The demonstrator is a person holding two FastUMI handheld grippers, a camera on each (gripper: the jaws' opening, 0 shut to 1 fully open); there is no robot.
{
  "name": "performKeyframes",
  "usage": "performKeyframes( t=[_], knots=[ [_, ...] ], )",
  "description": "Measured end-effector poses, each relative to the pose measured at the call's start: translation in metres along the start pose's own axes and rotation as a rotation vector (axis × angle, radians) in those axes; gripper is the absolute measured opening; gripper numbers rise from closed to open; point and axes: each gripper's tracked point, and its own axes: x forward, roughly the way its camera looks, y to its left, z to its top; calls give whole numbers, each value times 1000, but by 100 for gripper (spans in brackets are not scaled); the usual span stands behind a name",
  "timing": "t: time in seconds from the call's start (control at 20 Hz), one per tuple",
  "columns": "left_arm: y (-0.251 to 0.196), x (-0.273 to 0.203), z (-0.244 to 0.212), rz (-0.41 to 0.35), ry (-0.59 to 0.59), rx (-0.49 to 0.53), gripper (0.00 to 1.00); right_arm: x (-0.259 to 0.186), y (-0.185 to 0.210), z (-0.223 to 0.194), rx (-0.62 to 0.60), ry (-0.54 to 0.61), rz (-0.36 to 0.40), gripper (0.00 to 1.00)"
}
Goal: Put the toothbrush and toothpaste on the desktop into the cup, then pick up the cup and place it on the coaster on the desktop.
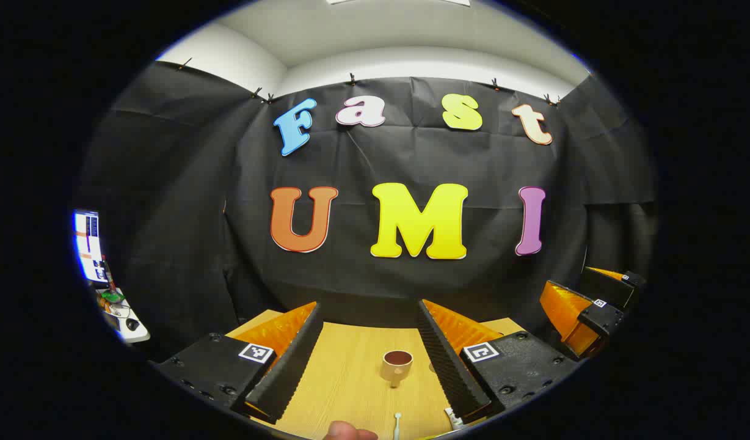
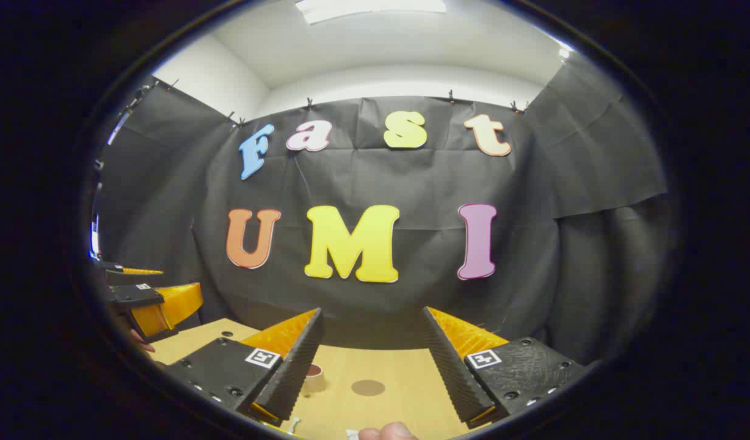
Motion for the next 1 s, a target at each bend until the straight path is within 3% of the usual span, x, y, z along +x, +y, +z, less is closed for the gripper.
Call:
performKeyframes(
  t=[1.0],
  knots=[
    [-3, -8, -15, -30, 32, 11, 97, -9, -2, -16, 10, 61, -15, 95]
  ],
)
